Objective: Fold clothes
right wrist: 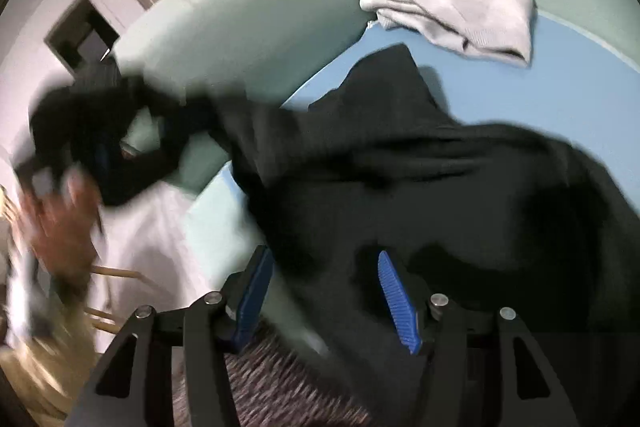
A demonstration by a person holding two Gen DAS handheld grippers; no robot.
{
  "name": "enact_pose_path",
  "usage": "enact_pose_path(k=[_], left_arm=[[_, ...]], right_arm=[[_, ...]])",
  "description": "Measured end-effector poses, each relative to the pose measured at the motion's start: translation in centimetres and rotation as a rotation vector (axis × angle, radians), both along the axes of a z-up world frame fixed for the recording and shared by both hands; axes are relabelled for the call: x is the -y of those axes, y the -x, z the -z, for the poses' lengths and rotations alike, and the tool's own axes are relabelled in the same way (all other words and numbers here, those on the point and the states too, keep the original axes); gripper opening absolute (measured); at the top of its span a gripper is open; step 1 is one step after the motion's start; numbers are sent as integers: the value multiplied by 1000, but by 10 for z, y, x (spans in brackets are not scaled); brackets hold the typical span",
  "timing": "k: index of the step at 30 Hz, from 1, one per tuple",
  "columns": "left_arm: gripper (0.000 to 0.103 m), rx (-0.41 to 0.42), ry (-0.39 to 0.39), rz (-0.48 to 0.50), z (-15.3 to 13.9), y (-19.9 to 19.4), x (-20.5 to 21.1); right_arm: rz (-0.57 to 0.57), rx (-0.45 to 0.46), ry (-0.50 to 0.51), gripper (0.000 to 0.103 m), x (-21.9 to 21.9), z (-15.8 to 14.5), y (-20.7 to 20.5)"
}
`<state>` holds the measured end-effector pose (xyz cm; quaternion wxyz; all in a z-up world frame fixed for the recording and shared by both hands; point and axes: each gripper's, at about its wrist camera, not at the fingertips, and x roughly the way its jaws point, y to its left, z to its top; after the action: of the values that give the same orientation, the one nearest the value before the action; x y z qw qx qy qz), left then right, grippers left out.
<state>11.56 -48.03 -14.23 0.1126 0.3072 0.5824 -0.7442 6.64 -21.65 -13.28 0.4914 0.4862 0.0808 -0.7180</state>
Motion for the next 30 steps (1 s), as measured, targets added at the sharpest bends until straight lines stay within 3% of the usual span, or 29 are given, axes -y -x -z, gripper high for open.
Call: enact_pose_path(k=[3,5,10,13,14,15,16,17,18,20,21,22,23,25,28,30], left_arm=[[6,30,42,7,-4,33,20],[6,79,81,16,2,59,29],[6,265,192,16,34,83,38],[8,314,247,51,33,77,32],[16,298,281,63,25,70,27],[34,274,325,73,13,61,20],[46,240,369,62,1,47,14],[72,202,411,43,-11,31,9],[80,167,446,3,-21,14,5],[80,181,474,-69,-24,-13,3],[80,194,486,-103,-25,-26,3],[80,207,462,-115,-20,-35,4],[80,198,386,-115,-8,-40,6],[79,164,207,-113,20,-47,10],[77,115,24,-182,57,-53,5],[63,58,-10,-236,67,-58,-1]], right_arm=[[16,-42,15,48,18,1,27],[29,-57,3,31,36,4,55],[75,-12,-17,26,77,12,106],[111,48,-28,26,92,23,127],[118,75,-22,26,94,25,132],[126,93,-13,26,95,25,138],[132,101,0,26,96,21,145],[149,122,36,26,92,17,151],[173,154,92,27,84,12,158],[286,225,224,31,62,1,177],[327,229,234,31,56,-2,182],[339,204,215,28,54,-6,183],[312,168,195,28,55,-11,180],[182,99,175,28,59,-20,157],[53,10,145,31,49,-25,113],[54,-20,132,38,25,-20,90]])
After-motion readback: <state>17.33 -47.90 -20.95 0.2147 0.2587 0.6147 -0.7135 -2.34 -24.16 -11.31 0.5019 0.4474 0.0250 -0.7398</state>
